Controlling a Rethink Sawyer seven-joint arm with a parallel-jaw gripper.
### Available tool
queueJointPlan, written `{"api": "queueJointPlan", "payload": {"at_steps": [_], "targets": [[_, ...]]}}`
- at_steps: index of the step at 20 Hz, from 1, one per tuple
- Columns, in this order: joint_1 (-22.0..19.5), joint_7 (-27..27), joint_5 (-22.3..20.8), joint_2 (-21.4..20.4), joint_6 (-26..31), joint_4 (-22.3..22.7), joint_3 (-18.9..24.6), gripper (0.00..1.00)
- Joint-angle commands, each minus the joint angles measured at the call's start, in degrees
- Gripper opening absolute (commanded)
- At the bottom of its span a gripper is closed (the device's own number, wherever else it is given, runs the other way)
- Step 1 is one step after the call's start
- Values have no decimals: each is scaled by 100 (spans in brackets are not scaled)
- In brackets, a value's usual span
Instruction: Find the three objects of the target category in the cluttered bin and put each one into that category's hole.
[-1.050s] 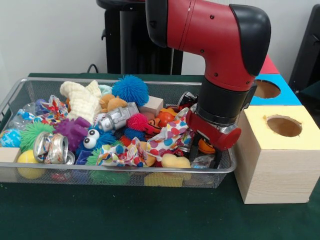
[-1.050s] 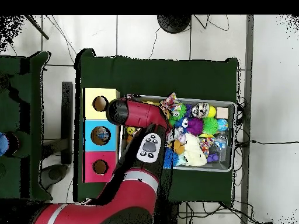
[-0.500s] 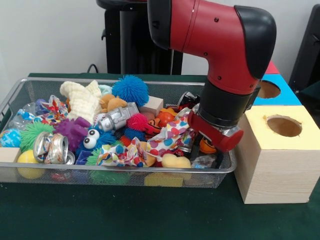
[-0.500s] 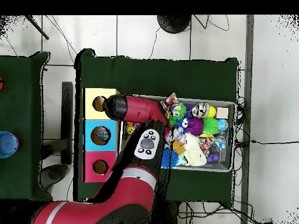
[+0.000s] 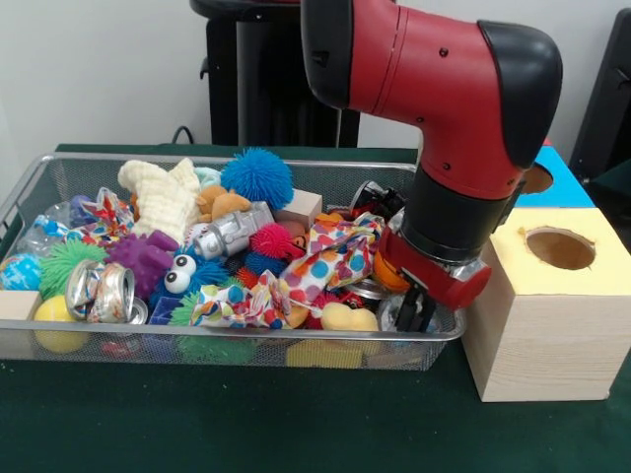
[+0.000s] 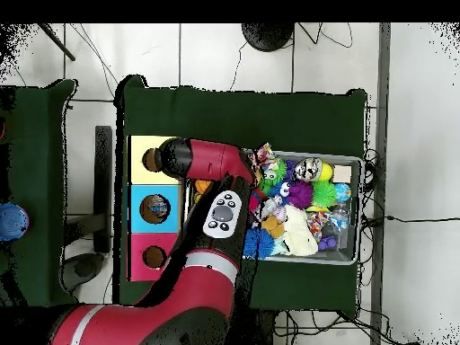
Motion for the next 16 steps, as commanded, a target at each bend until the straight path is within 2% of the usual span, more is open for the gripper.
{"api": "queueJointPlan", "payload": {"at_steps": [1, 5, 8, 13, 16], "targets": [[-77, 146, -107, 614, 343, -96, 743, 0], [15, 514, -2, 583, 261, -94, 589, 0], [52, 542, -16, 467, 429, -79, 501, 0], [103, 318, -179, -98, 1200, -45, 227, 0], [60, 213, -208, -234, 1460, -131, 204, 0]]}}
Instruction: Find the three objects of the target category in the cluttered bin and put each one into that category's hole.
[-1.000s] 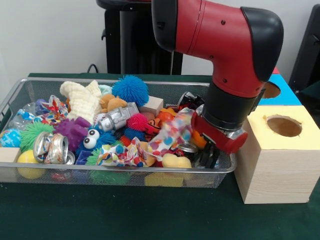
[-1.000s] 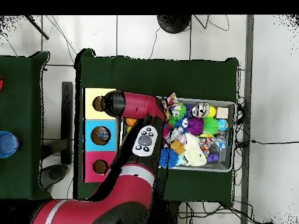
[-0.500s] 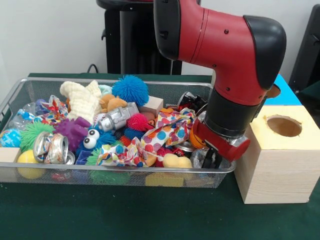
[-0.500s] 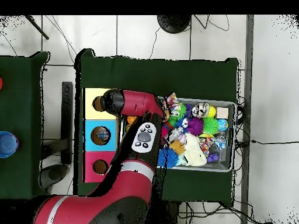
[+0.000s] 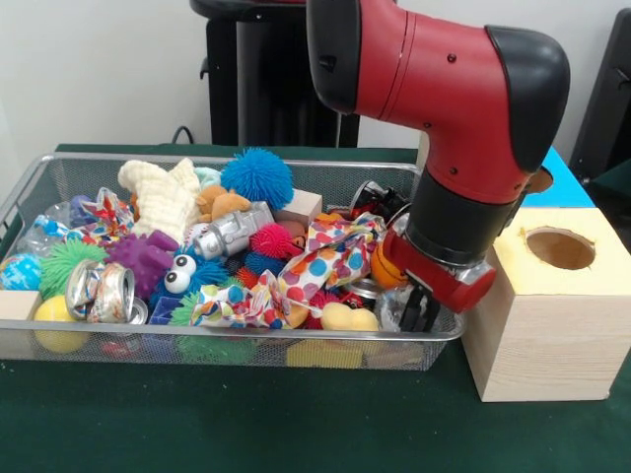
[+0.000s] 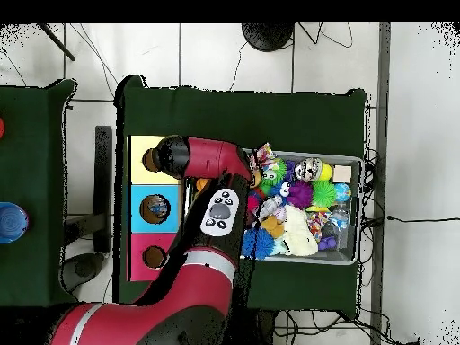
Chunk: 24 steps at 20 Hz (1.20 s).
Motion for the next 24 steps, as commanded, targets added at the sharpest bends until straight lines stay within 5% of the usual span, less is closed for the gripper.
{"api": "queueJointPlan", "payload": {"at_steps": [1, 4, 5, 24], "targets": [[11, 195, -193, -226, 1212, -60, 238, 0], [-52, 104, -194, -184, 1065, 0, 399, 0], [-112, 44, -165, -215, 1130, 68, 521, 100], [-172, 228, -124, -105, 674, 23, 560, 100]]}}
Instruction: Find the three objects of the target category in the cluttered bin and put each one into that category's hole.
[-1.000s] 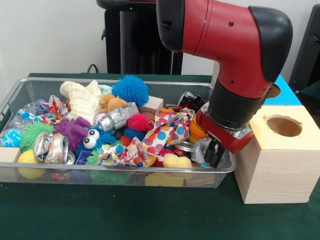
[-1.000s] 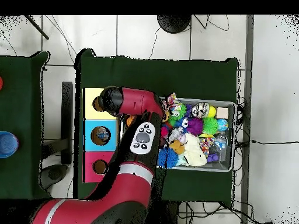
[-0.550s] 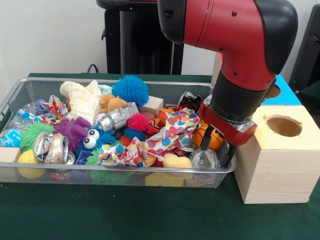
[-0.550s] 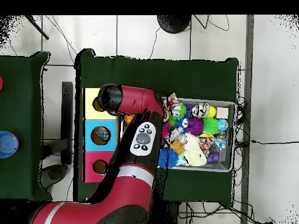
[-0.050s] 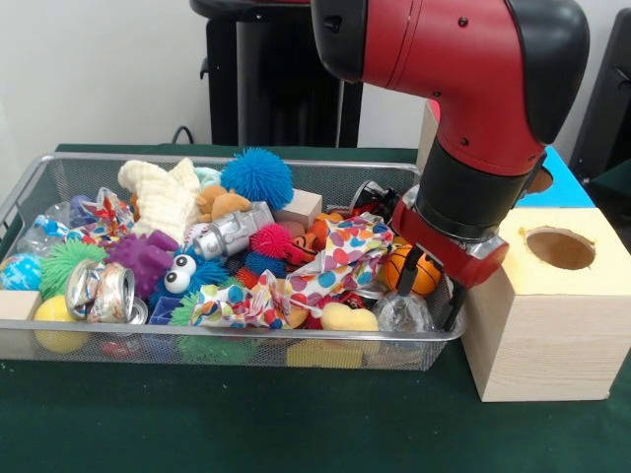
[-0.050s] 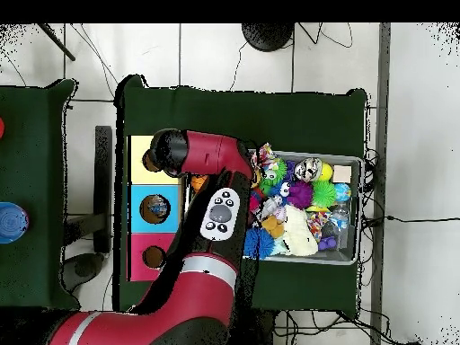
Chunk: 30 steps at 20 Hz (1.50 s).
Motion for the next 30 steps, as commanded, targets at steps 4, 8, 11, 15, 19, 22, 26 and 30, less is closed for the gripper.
{"api": "queueJointPlan", "payload": {"at_steps": [4, 8, 11, 15, 19, 22, 26, 30], "targets": [[-162, 112, -246, 149, 210, 63, 405, 100], [-127, 61, -295, -6, 99, 425, 406, 100], [-86, 115, -275, -69, 33, 577, 417, 100], [-10, 226, -243, -110, -29, 742, 422, 100], [29, 260, -245, -229, -166, 954, 413, 100], [44, 368, -198, -267, -325, 1053, 412, 100], [84, 597, -119, -284, -686, 1281, 425, 100], [135, 754, -76, -202, -1124, 1414, 461, 100]]}}
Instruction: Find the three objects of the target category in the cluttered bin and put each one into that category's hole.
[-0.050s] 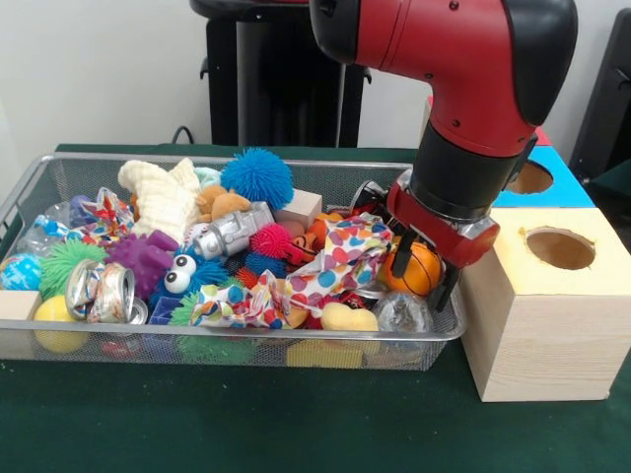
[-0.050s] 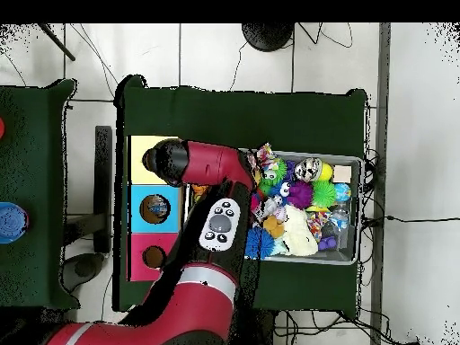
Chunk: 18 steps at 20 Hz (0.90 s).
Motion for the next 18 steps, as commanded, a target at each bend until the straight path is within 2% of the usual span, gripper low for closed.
{"api": "queueJointPlan", "payload": {"at_steps": [1, 6, 10, 14, 18], "targets": [[81, 803, -55, 108, -903, 849, 480, 100], [104, 1096, 171, 315, -1612, 867, 583, 100], [48, 1010, 235, 499, -1840, 731, 674, 100], [-52, 876, 218, 589, -1893, 612, 713, 100], [-202, 363, -41, 648, -1541, 331, 662, 100]]}}
